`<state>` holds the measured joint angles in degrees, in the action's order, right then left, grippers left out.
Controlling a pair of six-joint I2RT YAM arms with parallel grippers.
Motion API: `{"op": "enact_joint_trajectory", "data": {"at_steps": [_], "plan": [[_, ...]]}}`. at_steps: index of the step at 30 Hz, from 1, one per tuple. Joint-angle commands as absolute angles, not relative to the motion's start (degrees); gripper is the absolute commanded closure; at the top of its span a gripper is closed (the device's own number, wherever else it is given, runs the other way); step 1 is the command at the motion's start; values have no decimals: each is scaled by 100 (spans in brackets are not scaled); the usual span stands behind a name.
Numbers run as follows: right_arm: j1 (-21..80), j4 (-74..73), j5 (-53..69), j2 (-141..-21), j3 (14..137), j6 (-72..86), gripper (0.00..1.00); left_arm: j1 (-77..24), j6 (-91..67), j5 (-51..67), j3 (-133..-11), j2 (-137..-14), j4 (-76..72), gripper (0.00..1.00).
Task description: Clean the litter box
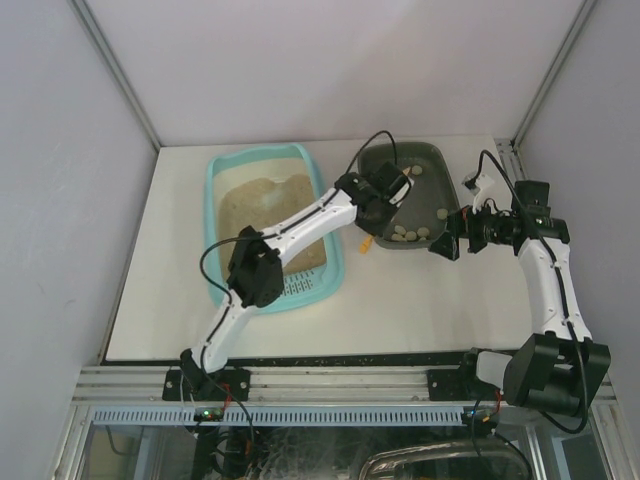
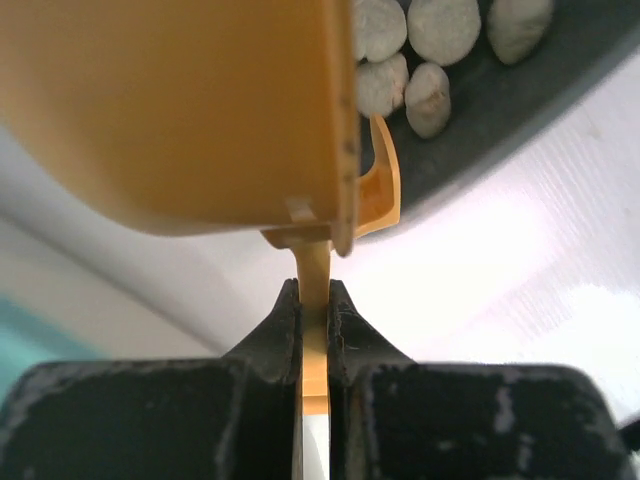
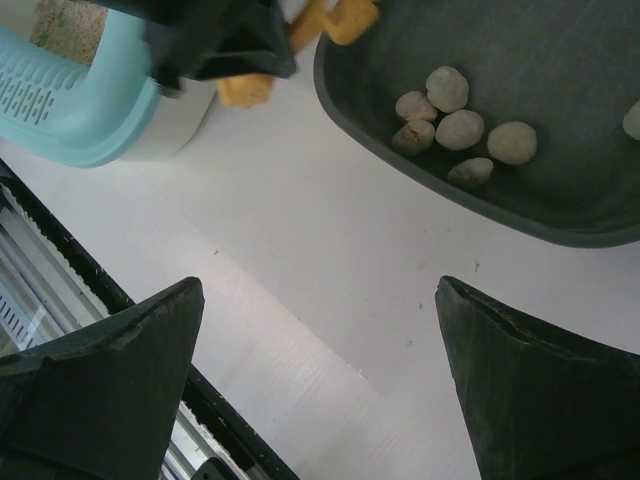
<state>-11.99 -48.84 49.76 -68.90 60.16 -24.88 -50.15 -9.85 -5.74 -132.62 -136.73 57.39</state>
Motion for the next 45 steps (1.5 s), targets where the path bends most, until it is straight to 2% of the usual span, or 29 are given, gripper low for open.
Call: {"op": "enact_joint_trajectory", "data": {"at_steps": [1,5,10,14,17,27,34,45], "plan": [[-1223,-4586,4895,-6867,6129,-2324,0,-4860,-1396,-286,-12491,-11170,5422,100],[-1186,-4583,4908,-6935,6117,-2373,0,-4320,-1662,604,-10897,-9342,4804,100],[-1059,-4550,4797,-6978,6143,-2246,0,-2981,-2085,3260,-8249,-7742,3321,100],[-1035,-4563,4825,-6926,6144,-2247,0,-1460,-3074,4886,-6209,-7076,1612,100],[-1020,-4571,4872,-6927,6144,-2225,0,-718,-3626,5501,-5468,-7160,640,100],[-996,-4613,4931,-6759,6144,-2243,0,-638,-3513,4740,-5479,-8691,1260,100],[-962,-4662,5173,-6579,6144,-2241,0,-983,-3031,3655,-6357,-9479,2308,100],[-802,-4678,5048,-6522,6141,-2226,0,-1153,-2800,3134,-7267,-10430,2863,99]]}}
